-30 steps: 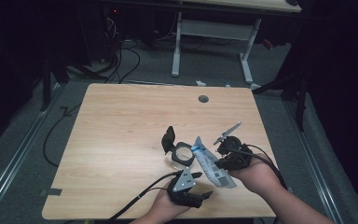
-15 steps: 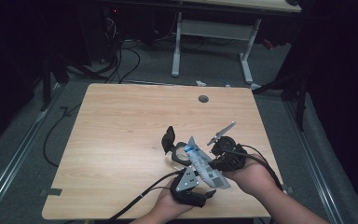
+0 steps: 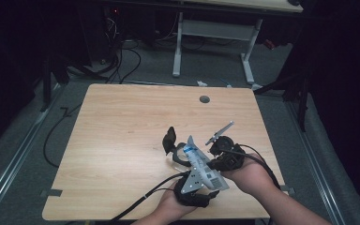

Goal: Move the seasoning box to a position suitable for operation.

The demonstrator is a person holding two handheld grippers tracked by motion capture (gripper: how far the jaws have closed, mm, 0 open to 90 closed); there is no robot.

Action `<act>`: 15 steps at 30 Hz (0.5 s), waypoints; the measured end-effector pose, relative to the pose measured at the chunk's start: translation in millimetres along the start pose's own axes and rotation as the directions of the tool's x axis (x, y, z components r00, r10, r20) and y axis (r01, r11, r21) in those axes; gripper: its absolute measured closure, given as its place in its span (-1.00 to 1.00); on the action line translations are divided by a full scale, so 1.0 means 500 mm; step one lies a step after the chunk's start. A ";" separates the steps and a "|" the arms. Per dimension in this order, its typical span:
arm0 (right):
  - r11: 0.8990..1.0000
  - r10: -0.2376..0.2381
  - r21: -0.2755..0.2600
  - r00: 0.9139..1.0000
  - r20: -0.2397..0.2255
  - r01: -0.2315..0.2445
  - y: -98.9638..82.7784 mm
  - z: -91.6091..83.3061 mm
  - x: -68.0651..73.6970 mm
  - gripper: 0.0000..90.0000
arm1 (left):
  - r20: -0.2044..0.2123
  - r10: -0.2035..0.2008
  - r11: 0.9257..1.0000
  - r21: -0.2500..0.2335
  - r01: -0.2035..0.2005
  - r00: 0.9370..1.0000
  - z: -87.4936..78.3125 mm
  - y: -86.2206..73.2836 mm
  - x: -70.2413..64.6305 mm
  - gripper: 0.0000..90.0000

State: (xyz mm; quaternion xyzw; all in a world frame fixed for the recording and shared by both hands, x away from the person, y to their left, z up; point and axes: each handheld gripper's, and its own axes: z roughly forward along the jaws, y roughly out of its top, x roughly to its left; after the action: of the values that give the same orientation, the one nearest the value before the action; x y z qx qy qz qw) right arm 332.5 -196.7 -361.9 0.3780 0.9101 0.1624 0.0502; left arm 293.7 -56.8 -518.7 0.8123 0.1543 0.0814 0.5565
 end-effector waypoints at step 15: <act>1.000 0.009 -0.001 1.000 0.004 -0.009 -0.007 0.003 -0.012 1.00 | -0.029 0.026 1.000 -0.010 -0.026 0.999 -0.005 0.006 -0.019 0.11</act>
State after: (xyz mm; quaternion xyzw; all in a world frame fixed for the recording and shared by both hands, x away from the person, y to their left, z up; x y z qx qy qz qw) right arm 335.0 -202.7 -364.8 0.3825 0.9081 0.1622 0.0516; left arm 284.6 -58.8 -514.6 0.8102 0.1512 0.1012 0.5572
